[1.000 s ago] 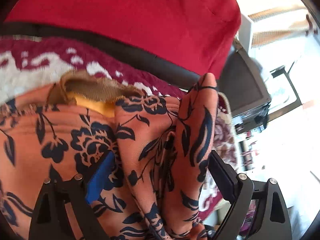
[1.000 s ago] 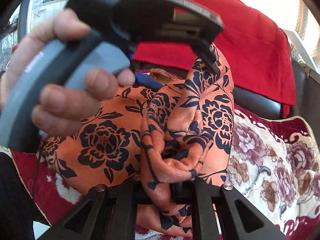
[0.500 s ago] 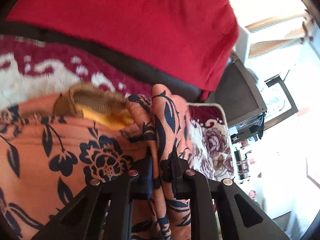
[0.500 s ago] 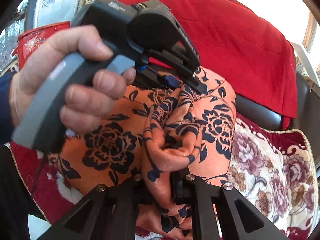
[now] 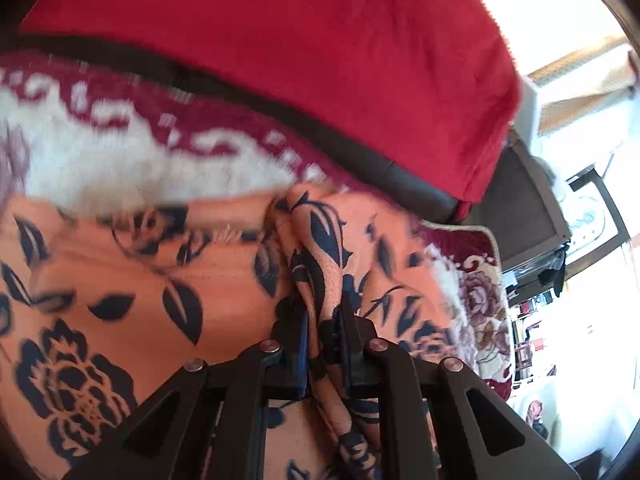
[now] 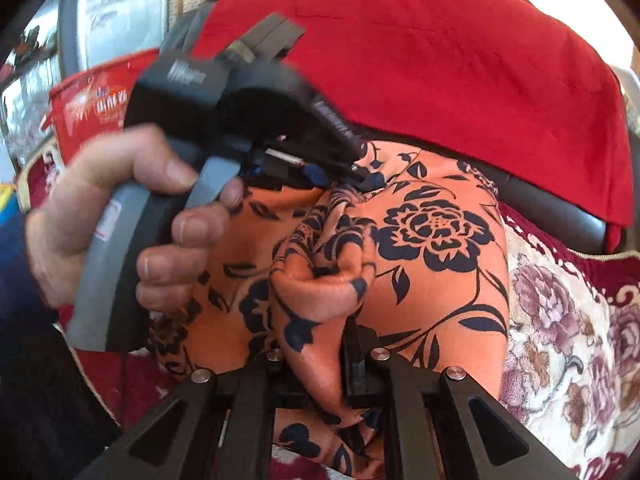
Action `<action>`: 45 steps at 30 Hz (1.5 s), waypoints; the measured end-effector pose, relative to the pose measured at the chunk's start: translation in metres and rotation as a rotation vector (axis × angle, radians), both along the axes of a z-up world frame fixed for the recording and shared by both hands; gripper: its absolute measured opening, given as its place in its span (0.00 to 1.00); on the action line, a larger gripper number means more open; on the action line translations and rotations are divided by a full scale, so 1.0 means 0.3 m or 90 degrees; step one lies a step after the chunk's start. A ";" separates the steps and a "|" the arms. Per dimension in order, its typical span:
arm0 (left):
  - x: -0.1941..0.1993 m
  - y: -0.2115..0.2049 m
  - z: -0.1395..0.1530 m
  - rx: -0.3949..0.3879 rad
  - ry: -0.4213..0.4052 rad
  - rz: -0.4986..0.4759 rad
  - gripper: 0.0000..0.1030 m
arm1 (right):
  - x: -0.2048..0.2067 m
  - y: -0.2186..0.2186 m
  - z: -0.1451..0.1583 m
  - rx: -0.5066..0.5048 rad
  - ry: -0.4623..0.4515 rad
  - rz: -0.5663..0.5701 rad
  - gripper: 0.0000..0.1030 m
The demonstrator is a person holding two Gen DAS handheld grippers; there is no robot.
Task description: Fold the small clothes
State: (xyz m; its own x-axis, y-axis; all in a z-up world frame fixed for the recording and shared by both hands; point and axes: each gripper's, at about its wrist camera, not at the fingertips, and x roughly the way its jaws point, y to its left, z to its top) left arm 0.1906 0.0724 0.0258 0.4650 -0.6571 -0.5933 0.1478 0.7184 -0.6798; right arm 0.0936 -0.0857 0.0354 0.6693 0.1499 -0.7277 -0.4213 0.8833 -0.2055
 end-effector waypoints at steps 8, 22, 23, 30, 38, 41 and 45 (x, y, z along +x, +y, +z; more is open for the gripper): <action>-0.066 0.186 0.231 -0.016 -0.135 0.018 0.12 | -0.083 0.146 0.225 0.051 -0.067 0.048 0.10; -0.076 0.424 0.018 -0.019 -0.058 0.060 0.12 | -0.056 0.380 0.092 0.053 0.018 0.083 0.10; -0.082 0.422 0.033 -0.019 -0.067 0.057 0.12 | -0.074 0.376 0.112 0.056 0.013 0.082 0.10; -0.071 0.508 -0.162 0.012 0.026 0.068 0.13 | -0.080 0.381 -0.019 0.048 0.050 0.087 0.10; -0.066 0.520 -0.162 0.016 0.018 0.066 0.13 | -0.137 0.398 -0.101 0.040 0.062 0.086 0.16; -0.071 0.529 -0.186 0.006 0.026 0.071 0.13 | -0.165 0.389 -0.142 0.049 0.062 0.093 0.19; -0.089 0.529 -0.162 0.017 0.014 0.072 0.13 | -0.184 0.371 -0.152 0.103 0.056 0.104 0.19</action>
State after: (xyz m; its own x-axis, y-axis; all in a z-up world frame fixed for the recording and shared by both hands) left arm 0.1638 0.2311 -0.0228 0.5214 -0.5853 -0.6209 0.0501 0.7474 -0.6625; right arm 0.0385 0.0255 -0.0102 0.5618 0.3697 -0.7401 -0.5707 0.8208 -0.0233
